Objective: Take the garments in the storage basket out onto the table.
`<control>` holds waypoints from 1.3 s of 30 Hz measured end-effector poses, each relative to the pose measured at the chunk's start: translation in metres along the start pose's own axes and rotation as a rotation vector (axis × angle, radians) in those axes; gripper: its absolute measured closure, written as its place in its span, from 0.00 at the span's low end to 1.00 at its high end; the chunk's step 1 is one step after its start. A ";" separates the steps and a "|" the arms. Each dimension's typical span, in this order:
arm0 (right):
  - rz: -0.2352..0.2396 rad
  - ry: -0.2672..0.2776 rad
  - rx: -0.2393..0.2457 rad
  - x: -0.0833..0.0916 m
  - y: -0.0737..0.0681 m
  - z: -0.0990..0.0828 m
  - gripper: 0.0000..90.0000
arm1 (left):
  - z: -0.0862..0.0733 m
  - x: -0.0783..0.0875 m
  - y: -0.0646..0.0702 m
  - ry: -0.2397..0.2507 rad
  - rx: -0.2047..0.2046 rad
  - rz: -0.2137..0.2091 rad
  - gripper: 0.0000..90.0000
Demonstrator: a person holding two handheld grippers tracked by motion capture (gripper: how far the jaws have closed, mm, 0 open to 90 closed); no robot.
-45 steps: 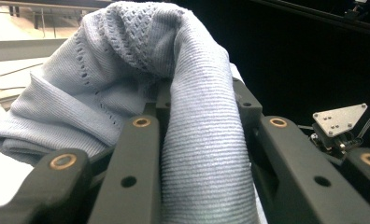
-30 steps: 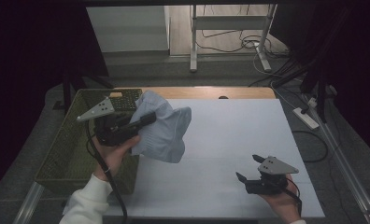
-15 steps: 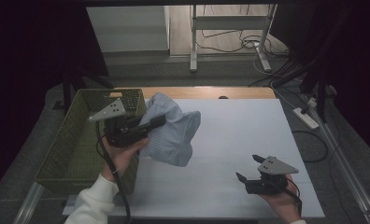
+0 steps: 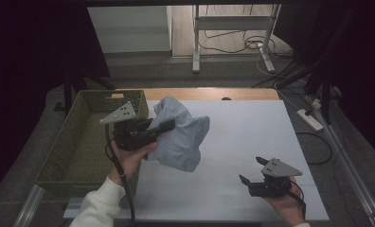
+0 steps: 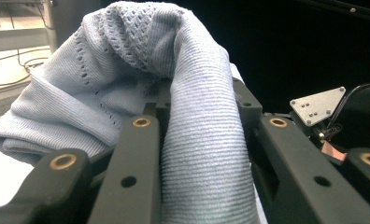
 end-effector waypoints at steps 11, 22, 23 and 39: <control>-0.001 0.001 0.000 0.000 0.000 0.000 0.17 | -0.003 -0.014 0.010 -0.023 -0.008 -0.045 0.79; -0.003 0.002 0.002 0.000 0.000 0.000 0.17 | -0.008 -0.027 0.015 -0.051 -0.010 -0.069 0.79; -0.003 0.002 0.002 0.000 0.000 0.000 0.17 | -0.009 -0.028 0.016 -0.051 -0.009 -0.070 0.79; -0.005 0.001 0.004 0.000 0.001 0.000 0.17 | -0.019 -0.045 0.020 -0.092 -0.010 -0.094 0.79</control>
Point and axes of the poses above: each handheld gripper's, and its own axes: x roughly backward along the jaws, z roughly out of its top, y roughly to its right, the point moved 6 cm from there along -x, roughly forward along the jaws
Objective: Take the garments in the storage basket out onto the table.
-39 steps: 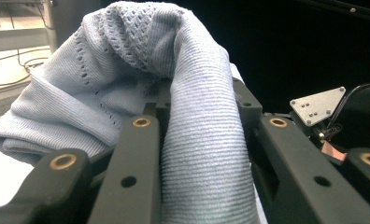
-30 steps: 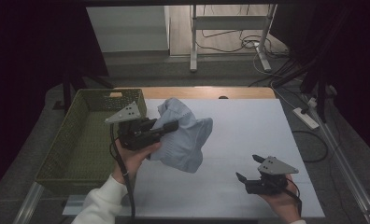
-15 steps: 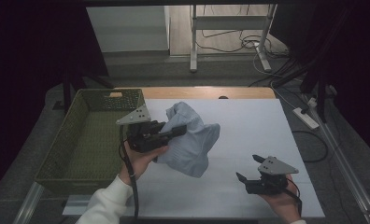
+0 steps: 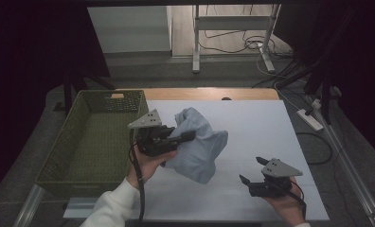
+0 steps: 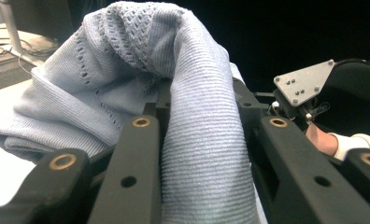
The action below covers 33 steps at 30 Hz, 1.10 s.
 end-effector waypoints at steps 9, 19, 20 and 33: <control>0.001 0.003 -0.002 0.001 0.001 0.000 0.17 | -0.008 -0.008 -0.002 -0.026 0.010 -0.008 0.79; -0.001 0.000 -0.001 0.000 0.001 -0.001 0.17 | -0.022 -0.022 -0.006 -0.069 0.020 -0.037 0.79; -0.001 0.000 -0.001 0.000 0.001 -0.001 0.17 | -0.024 -0.024 -0.007 -0.074 0.021 -0.037 0.79; -0.001 -0.005 0.003 0.000 0.001 -0.001 0.17 | -0.042 -0.042 -0.012 -0.140 0.035 -0.046 0.78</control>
Point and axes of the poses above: each handheld gripper's, and its own axes: x roughly backward along the jaws, z roughly out of its top, y roughly to its right, the point moved 6 cm from there along -x, roughly forward along the jaws
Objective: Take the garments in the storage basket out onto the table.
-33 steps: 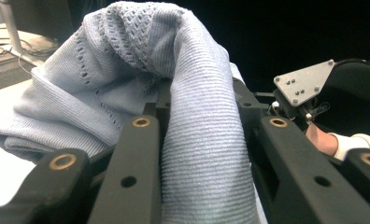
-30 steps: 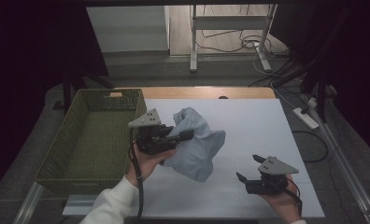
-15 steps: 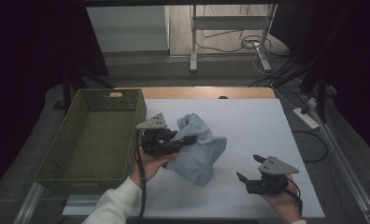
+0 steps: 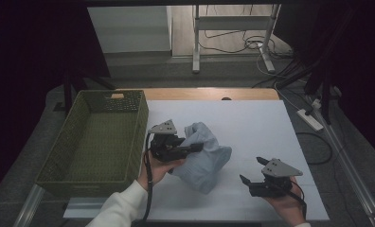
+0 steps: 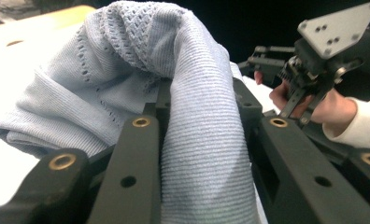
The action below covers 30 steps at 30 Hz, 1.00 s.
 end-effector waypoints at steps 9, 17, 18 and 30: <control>0.001 -0.001 0.002 0.000 0.000 0.000 0.17 | -0.014 -0.014 -0.007 -0.055 0.018 -0.004 0.78; 0.002 -0.004 0.003 0.000 0.000 -0.001 0.17 | -0.024 -0.021 -0.014 -0.097 0.039 0.005 0.77; 0.002 -0.005 0.003 0.000 0.000 -0.001 0.17 | -0.026 -0.022 -0.015 -0.101 0.042 0.003 0.77; 0.001 -0.009 0.003 -0.001 0.000 -0.001 0.17 | -0.037 -0.031 -0.020 -0.143 0.063 -0.005 0.76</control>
Point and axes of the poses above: each handheld gripper's, and its own axes: x roughly backward along the jaws, z roughly out of its top, y roughly to its right, the point moved 6 cm from there along -x, roughly forward along the jaws
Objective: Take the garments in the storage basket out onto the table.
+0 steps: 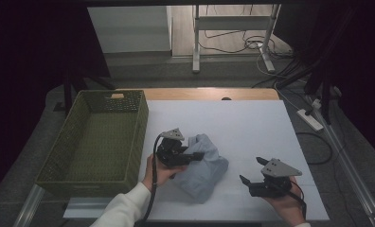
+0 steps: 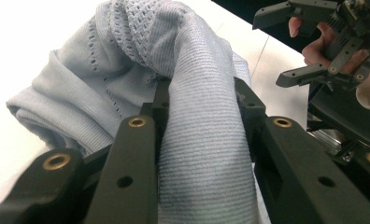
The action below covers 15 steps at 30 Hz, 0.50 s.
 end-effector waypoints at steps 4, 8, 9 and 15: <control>0.000 -0.001 0.000 0.000 0.000 0.000 0.17 | -0.004 -0.003 -0.002 -0.013 0.008 0.002 0.75; 0.003 -0.001 0.002 -0.001 -0.001 0.000 0.17 | -0.007 -0.005 -0.005 -0.028 0.016 0.003 0.74; 0.002 -0.001 0.002 -0.001 0.000 0.000 0.17 | -0.008 -0.006 -0.005 -0.029 0.016 0.002 0.74; 0.001 -0.001 0.001 -0.001 0.000 0.000 0.17 | -0.007 -0.005 -0.005 -0.029 0.013 0.005 0.72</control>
Point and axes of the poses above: each handheld gripper's, and its own axes: x roughly backward along the jaws, z roughly out of its top, y roughly to its right, the point moved 6 cm from there along -x, roughly forward along the jaws
